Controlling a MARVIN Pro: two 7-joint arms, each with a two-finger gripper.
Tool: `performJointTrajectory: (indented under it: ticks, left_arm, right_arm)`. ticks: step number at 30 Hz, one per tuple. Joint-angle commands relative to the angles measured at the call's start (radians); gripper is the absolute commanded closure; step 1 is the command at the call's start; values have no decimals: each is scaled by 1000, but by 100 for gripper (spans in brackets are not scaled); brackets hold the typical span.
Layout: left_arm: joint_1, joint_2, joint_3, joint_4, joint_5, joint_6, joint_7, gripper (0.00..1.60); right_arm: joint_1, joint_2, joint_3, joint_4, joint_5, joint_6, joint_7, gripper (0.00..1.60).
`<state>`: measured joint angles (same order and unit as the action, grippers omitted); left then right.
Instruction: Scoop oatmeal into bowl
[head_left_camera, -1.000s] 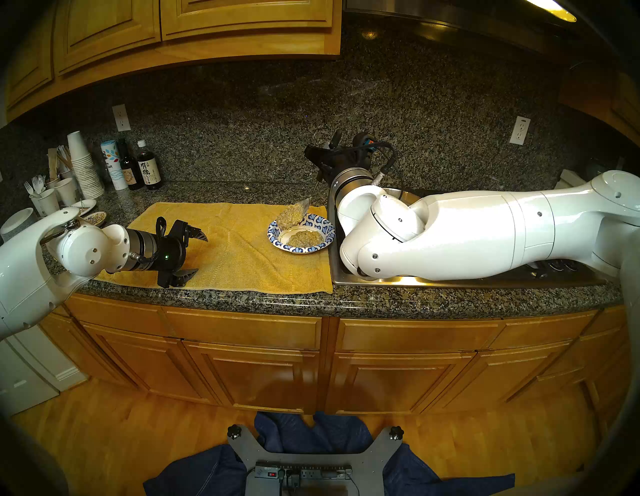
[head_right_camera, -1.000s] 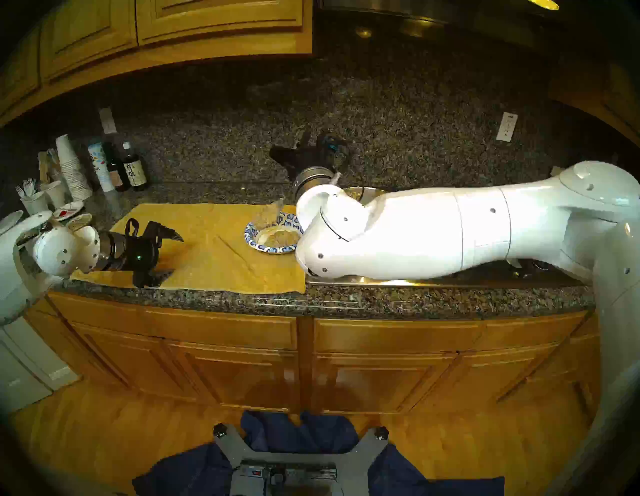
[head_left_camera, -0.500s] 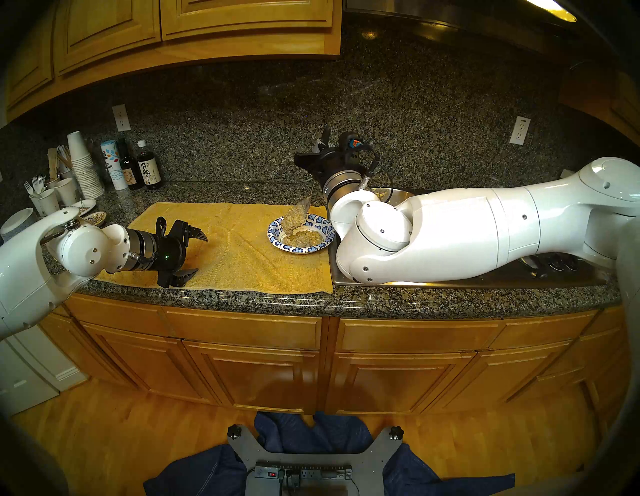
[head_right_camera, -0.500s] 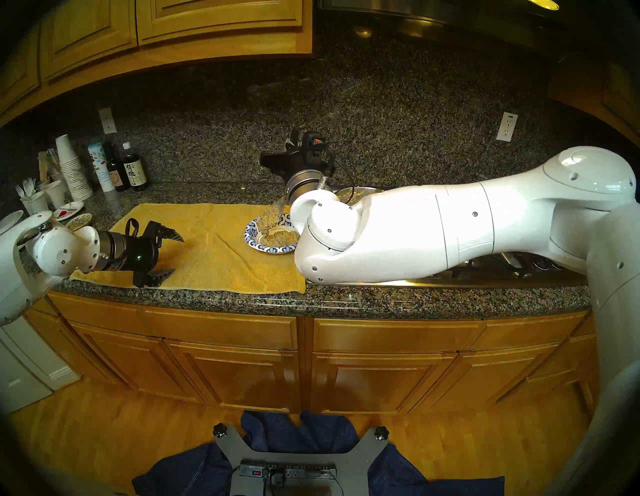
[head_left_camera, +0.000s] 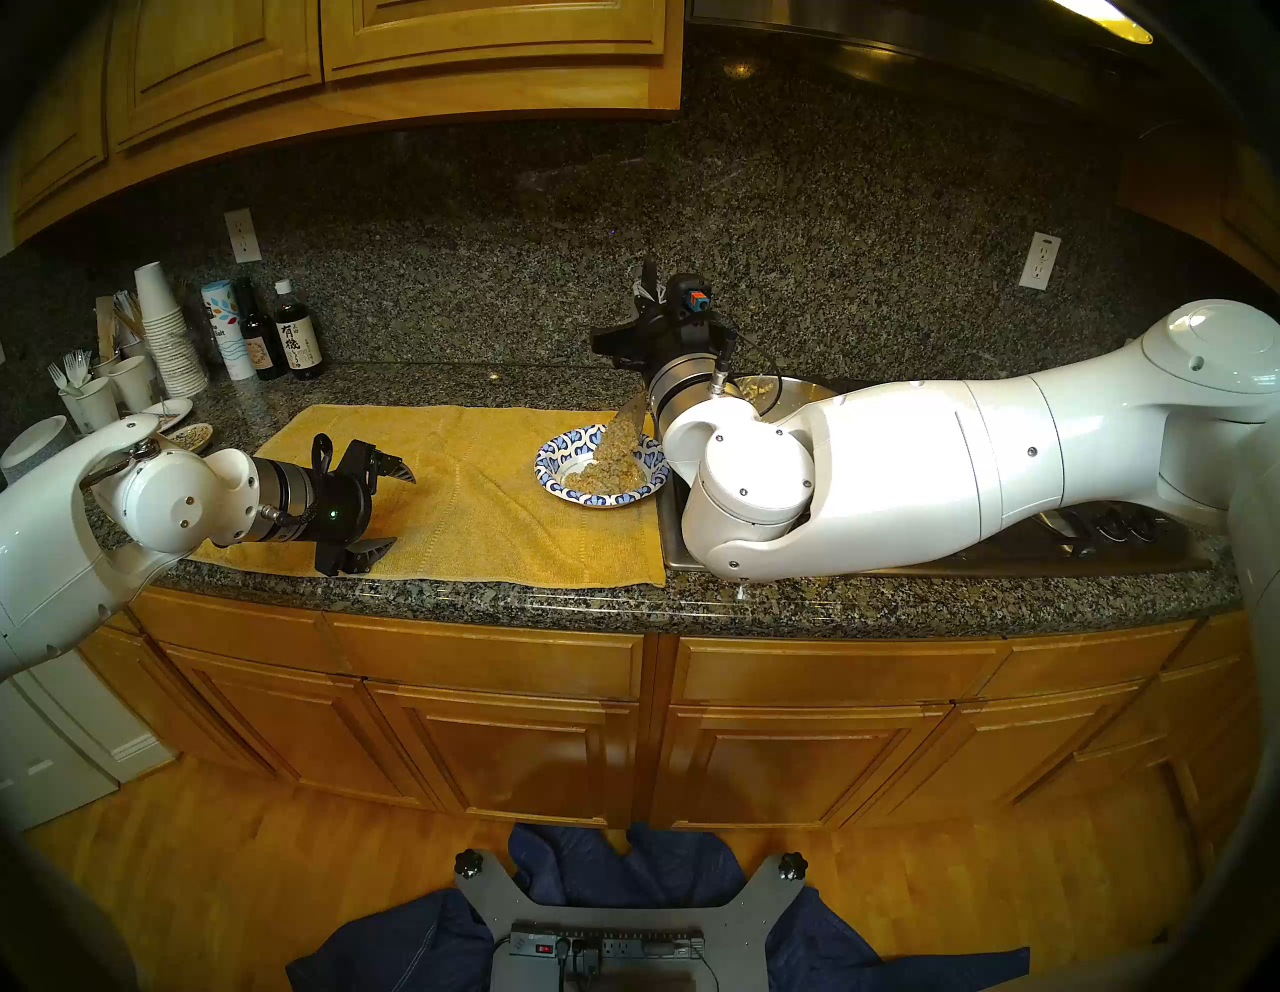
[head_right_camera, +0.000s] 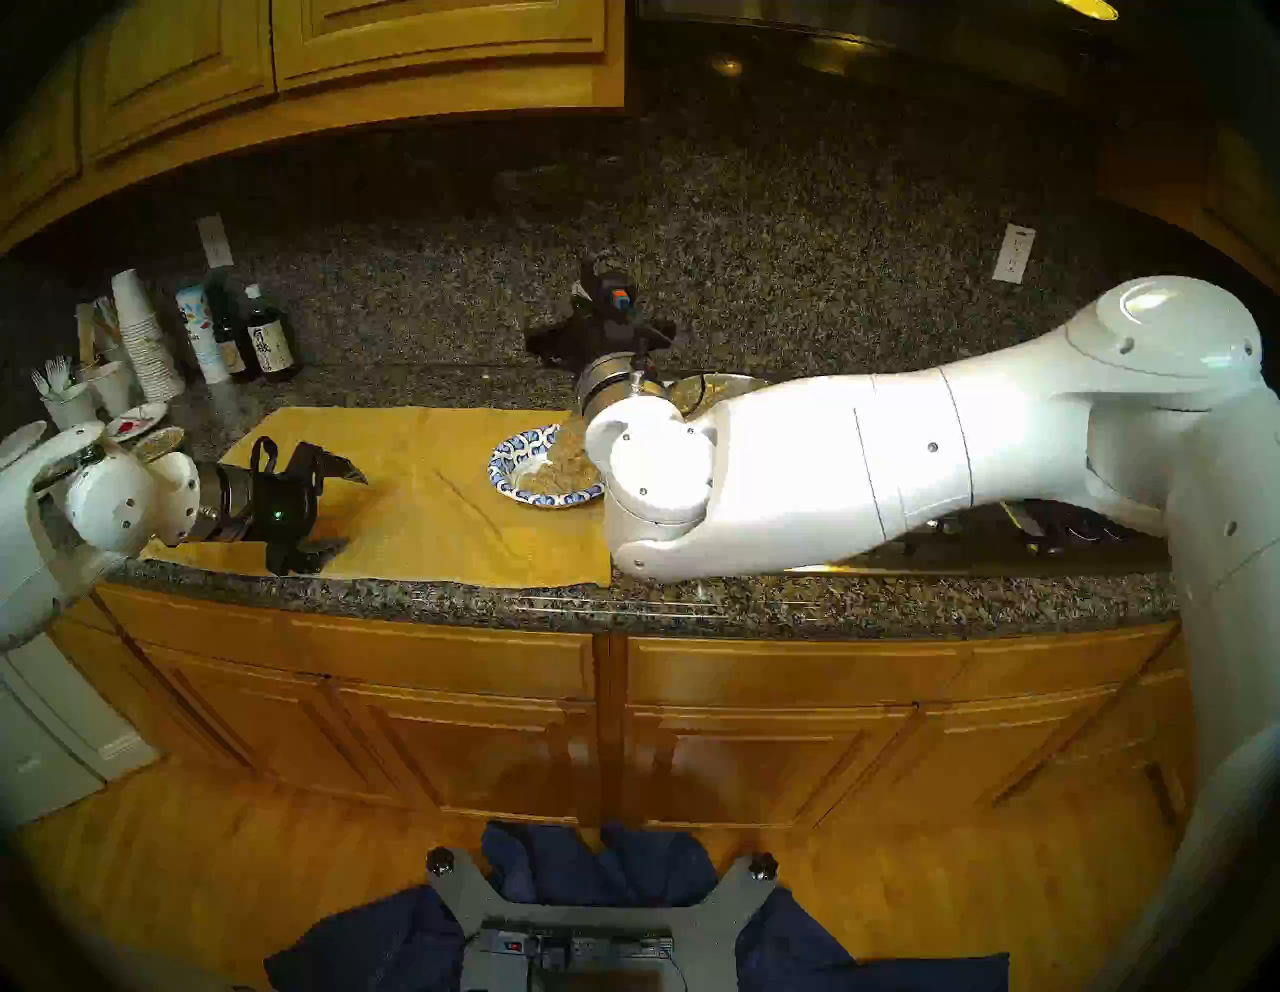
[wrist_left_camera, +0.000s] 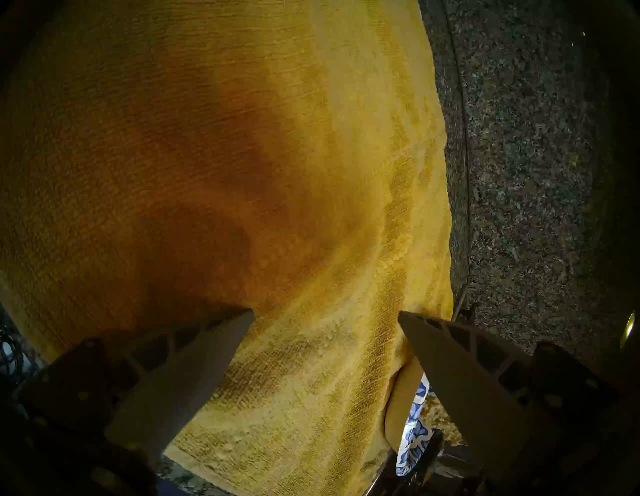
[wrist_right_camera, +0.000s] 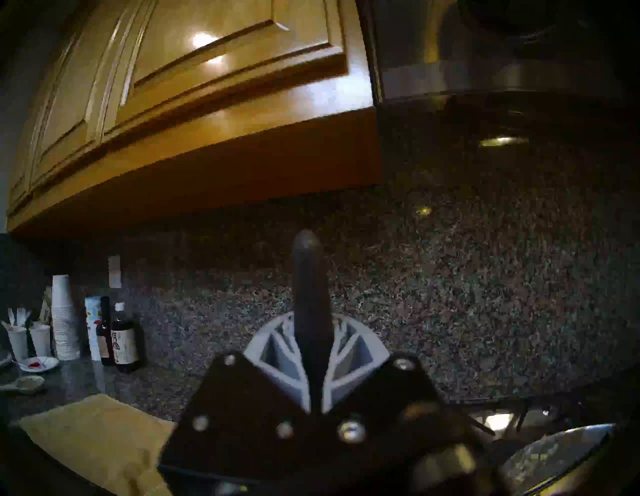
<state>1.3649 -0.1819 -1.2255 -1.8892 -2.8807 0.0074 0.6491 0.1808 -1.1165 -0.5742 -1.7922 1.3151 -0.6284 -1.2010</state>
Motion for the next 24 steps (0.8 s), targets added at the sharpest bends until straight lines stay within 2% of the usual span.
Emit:
performJointTrajectory:
  ticks: [1, 14, 15, 16, 19, 20, 24]
  left_arm:
    - [-2, -1, -2, 2, 1, 0, -1, 0]
    - [-2, -2, -2, 2, 1, 0, 0, 0]
    - [-2, -2, -2, 2, 1, 0, 0, 0]
    - [-2, -2, -2, 2, 1, 0, 0, 0]
    - [-2, -2, -2, 2, 1, 0, 0, 0]
    - [-3, -2, -2, 2, 1, 0, 0, 0]
    - [-3, -2, -2, 2, 1, 0, 0, 0]
  right_arm:
    - [37, -27, 15, 20, -116, 45, -116, 160]
    - [-4, -32, 45, 19, -248, 119, -197, 160]
    - [-2, -37, 40, 15, -268, 122, -225, 160]
    - [-6, -24, 45, 12, -279, 134, -189, 160]
    - [-2, -37, 23, -1, -334, 163, -244, 160]
    - [-14, -27, 32, -4, -348, 181, -217, 160]
    - [-38, -36, 32, -9, -397, 211, -266, 160]
